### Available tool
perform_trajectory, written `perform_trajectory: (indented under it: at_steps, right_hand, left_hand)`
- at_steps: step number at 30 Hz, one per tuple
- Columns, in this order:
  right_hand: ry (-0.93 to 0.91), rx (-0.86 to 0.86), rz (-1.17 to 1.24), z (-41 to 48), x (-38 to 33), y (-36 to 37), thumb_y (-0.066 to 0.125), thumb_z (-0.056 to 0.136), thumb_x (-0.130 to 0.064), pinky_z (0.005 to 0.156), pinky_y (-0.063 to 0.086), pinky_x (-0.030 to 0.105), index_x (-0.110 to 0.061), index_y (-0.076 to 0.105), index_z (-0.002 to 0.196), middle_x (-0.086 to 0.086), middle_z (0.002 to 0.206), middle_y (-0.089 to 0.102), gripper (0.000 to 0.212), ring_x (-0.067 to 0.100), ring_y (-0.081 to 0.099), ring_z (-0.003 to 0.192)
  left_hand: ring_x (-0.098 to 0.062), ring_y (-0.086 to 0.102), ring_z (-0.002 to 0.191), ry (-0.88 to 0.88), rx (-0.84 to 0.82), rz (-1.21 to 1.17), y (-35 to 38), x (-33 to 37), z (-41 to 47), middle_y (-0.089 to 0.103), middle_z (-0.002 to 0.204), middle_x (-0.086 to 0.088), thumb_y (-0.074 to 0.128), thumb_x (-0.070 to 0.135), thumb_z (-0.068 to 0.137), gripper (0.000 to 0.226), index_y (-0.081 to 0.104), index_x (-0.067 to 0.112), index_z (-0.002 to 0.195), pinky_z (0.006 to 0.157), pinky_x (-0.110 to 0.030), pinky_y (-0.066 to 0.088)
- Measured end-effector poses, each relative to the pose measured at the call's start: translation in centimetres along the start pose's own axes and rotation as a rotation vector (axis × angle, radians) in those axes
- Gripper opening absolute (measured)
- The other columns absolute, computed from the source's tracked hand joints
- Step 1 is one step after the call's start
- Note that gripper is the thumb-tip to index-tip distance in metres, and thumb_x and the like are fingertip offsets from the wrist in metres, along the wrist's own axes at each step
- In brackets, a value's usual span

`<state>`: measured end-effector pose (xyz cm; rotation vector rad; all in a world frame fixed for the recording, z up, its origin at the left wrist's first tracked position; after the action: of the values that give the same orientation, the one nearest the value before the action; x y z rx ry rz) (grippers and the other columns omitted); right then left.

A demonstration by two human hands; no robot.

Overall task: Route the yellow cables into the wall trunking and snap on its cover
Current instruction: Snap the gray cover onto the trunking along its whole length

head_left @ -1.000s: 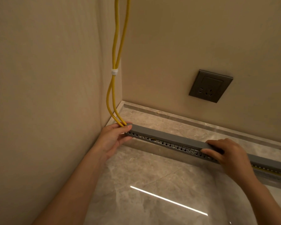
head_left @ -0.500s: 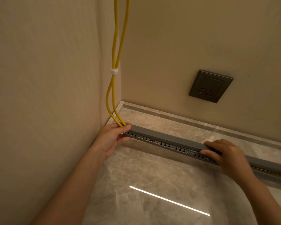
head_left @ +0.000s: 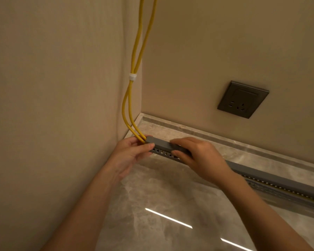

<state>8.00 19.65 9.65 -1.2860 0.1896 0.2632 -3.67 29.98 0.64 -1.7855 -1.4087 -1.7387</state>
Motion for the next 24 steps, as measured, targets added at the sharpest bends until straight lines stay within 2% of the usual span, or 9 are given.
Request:
perform_trajectory:
  at_steps: [3,7,11,14,16,20,24]
  right_hand:
    - [-0.092,-0.042,-0.072,2.2,-2.0,1.1,0.053,0.091,-0.038,0.069,0.051,0.037,-0.027,0.053,0.126,-0.002,0.109,0.064,0.037,0.019,0.061,0.091]
    - [-0.098,-0.101,-0.047,3.3,-1.8,1.3,0.055,0.09,-0.034,0.071,0.049,0.035,-0.025,0.055,0.125,-0.001,0.106,0.067,0.035,0.019,0.061,0.09]
    - [-0.023,-0.165,0.098,3.7,-0.7,0.9,0.057,0.09,-0.031,0.074,0.052,0.033,-0.027,0.06,0.12,-0.006,0.105,0.069,0.03,0.01,0.063,0.084]
    - [0.075,-0.233,0.248,3.8,0.5,1.2,0.057,0.091,-0.03,0.073,0.053,0.023,-0.03,0.062,0.118,-0.008,0.105,0.069,0.028,0.002,0.065,0.081]
    - [0.107,-0.268,0.299,3.7,0.9,1.5,0.056,0.091,-0.029,0.074,0.053,0.021,-0.03,0.062,0.118,-0.007,0.105,0.069,0.027,0.001,0.066,0.082]
    - [0.087,-0.226,0.308,3.4,0.4,1.5,0.058,0.09,-0.025,0.071,0.054,0.022,-0.029,0.064,0.116,-0.016,0.1,0.067,0.027,-0.002,0.064,0.078]
    - [0.042,-0.132,0.26,3.2,-0.2,1.1,0.06,0.089,-0.022,0.063,0.044,0.008,-0.029,0.066,0.115,-0.022,0.091,0.063,0.027,-0.007,0.059,0.072]
  left_hand:
    - [-0.011,0.072,0.079,0.062,-0.032,0.097,-0.2,0.5,-0.3,0.076,0.085,0.001,0.069,-0.013,0.071,0.036,0.07,0.015,0.093,0.062,-0.017,0.055]
    - [-0.013,0.072,0.079,0.133,-0.024,0.16,-0.5,0.9,-0.5,0.076,0.085,0.002,0.072,-0.014,0.068,0.041,0.07,0.018,0.093,0.063,-0.018,0.055]
    - [-0.016,0.072,0.082,0.164,-0.048,0.14,-0.2,1.2,-0.6,0.076,0.091,-0.001,0.073,-0.01,0.068,0.042,0.07,0.021,0.095,0.064,-0.019,0.055]
    - [-0.015,0.072,0.081,0.173,-0.064,0.132,0.0,1.5,-0.5,0.076,0.091,-0.002,0.074,-0.009,0.066,0.041,0.071,0.022,0.093,0.064,-0.018,0.055]
    - [-0.016,0.072,0.082,0.173,-0.074,0.128,0.1,1.6,-0.5,0.076,0.092,-0.002,0.074,-0.007,0.065,0.04,0.071,0.021,0.094,0.065,-0.018,0.055]
    - [-0.015,0.072,0.08,0.161,-0.074,0.13,0.1,1.5,-0.5,0.076,0.089,-0.001,0.072,-0.009,0.068,0.039,0.07,0.018,0.096,0.064,-0.018,0.055]
    - [-0.012,0.071,0.077,0.152,-0.054,0.126,0.1,1.4,-0.4,0.075,0.087,0.0,0.071,-0.01,0.07,0.037,0.07,0.018,0.095,0.064,-0.019,0.055]
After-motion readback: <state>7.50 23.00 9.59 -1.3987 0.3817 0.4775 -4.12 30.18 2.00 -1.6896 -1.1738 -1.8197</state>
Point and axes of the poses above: each hand's wrist, its own z-axis towards the middle knuckle, its own y-axis out of the palm, x = y × z, the point moved 9 cm from there along z, towards the middle knuckle
